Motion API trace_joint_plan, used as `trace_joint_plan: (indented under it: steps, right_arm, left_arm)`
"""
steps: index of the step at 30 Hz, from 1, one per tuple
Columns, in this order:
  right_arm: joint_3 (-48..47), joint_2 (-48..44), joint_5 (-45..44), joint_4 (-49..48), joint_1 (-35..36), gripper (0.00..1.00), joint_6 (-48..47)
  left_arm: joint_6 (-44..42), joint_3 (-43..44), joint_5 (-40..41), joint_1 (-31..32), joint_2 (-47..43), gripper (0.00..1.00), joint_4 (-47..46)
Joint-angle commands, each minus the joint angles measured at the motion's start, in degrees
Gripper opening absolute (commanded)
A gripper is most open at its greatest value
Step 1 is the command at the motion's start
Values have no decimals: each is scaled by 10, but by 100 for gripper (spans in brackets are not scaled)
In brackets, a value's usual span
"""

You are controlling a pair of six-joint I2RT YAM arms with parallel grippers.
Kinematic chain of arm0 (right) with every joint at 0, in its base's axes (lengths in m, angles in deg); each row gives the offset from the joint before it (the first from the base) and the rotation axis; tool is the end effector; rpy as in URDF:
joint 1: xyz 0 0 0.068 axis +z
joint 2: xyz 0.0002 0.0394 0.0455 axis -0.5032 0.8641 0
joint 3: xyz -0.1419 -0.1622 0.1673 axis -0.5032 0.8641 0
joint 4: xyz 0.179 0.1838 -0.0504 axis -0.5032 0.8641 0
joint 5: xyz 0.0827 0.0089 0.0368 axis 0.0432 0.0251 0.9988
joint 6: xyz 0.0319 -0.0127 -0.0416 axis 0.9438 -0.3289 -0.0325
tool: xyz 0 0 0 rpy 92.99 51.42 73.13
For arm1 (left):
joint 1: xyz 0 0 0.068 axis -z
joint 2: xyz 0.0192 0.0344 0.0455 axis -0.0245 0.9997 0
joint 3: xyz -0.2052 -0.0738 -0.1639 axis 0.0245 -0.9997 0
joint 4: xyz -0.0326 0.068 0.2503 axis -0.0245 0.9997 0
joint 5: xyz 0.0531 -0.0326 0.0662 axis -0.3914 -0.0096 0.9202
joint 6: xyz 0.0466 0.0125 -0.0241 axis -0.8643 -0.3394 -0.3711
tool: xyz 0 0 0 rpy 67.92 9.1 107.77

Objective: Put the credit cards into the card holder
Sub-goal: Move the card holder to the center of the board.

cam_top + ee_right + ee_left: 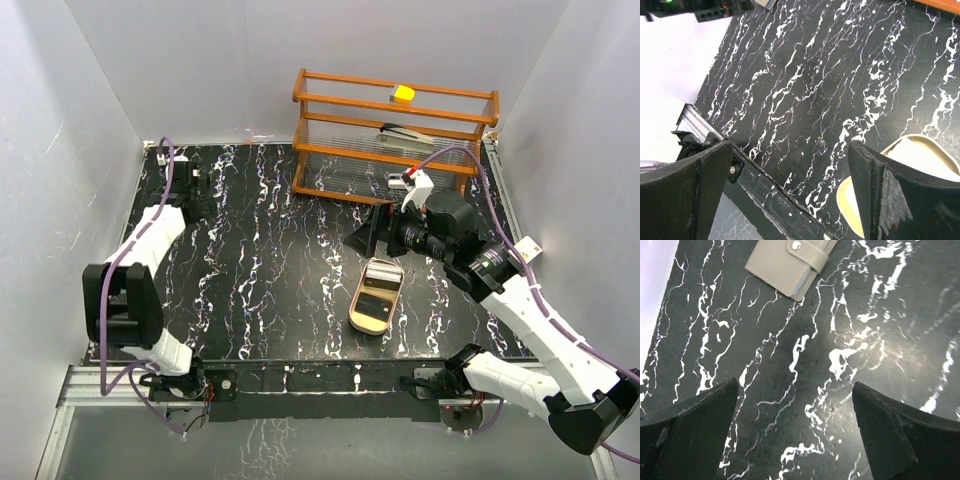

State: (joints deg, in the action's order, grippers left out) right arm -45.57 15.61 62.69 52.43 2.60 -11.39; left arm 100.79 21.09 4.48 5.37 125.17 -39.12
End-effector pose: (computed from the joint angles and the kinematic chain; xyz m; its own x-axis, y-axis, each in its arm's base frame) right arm 0.1686 0.1185 0.3629 -0.6574 0.1433 -0.7398 -0.4360 0.7284 0.5285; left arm 0.3351 -0.0092 0.2748 -0.5991 -0.1643 -0.7837 -0.3698 0.9249 0.0888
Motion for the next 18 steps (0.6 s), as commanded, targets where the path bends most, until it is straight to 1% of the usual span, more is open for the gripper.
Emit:
trace_joint_plan:
  steps: [1, 5, 9, 13, 18]
  right_arm:
    - [-39, -3, 1, -45, -3, 98, -17]
    - [-47, 0, 3, -46, -4, 98, -16]
    - [-36, -9, -11, -62, -3, 98, -10]
    - [-37, -10, -24, -64, -3, 98, -12]
    - [-40, -8, -34, -63, -4, 98, -18]
  left_arm:
    - [14, 23, 2, -30, 47, 96, -58]
    - [-5, 62, -11, -54, 110, 96, -78]
    - [-21, 94, -43, -79, 162, 97, -105]
    - [-29, 158, -54, -104, 230, 97, -97]
    - [-27, 221, -94, -129, 302, 97, -92]
